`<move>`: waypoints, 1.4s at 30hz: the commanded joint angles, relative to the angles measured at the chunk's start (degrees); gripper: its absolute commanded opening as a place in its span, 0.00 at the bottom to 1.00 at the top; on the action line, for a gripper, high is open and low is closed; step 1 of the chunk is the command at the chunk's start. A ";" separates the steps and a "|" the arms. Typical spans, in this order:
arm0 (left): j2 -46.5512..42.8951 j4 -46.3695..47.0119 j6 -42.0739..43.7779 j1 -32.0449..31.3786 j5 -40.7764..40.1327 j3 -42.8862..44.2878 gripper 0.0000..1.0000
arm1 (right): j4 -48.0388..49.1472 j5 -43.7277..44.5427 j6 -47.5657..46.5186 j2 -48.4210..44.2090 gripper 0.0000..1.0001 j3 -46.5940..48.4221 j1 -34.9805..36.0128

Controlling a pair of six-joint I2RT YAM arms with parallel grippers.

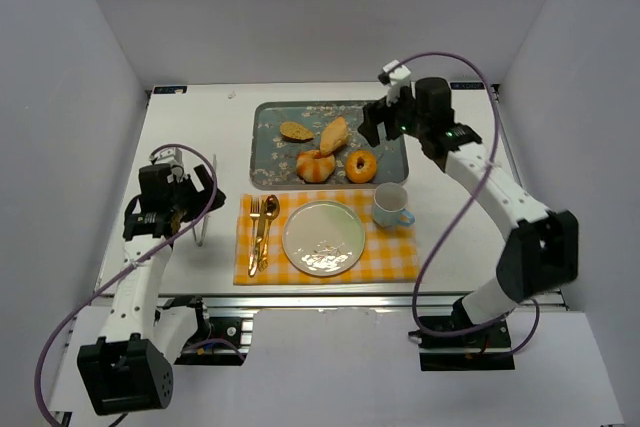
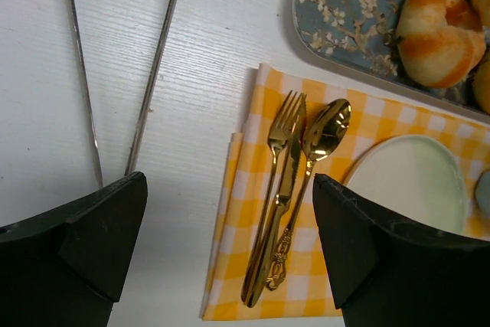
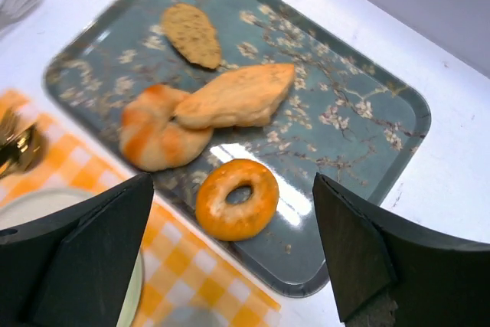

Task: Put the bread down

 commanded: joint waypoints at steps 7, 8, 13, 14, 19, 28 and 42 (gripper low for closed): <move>9.92 1.20 6.49 0.33 -8.52 4.15 0.53 | 0.68 -36.91 -26.76 -21.03 0.01 -19.86 -5.10; 12.19 0.94 6.85 0.24 -8.79 4.51 0.40 | -0.81 -38.49 -27.90 -22.08 0.00 -21.61 -5.10; 20.11 -0.55 10.88 0.24 -9.67 7.75 0.43 | -8.46 -39.56 -29.06 -21.30 0.86 -21.55 -5.19; 21.34 -1.25 11.15 0.15 -11.76 8.11 0.67 | -9.86 -39.91 -28.97 -21.13 0.89 -21.72 -5.10; 27.05 0.06 12.65 0.06 -14.49 8.81 0.85 | -7.42 -38.77 -26.87 -22.97 0.89 -24.97 -5.19; 35.23 3.49 16.60 -0.55 -18.89 10.13 0.87 | -5.48 -38.24 -24.93 -22.71 0.89 -25.59 -5.10; 40.52 12.19 16.26 -0.55 -15.82 6.18 0.40 | -5.74 -37.01 -24.13 -22.53 0.89 -25.06 -6.15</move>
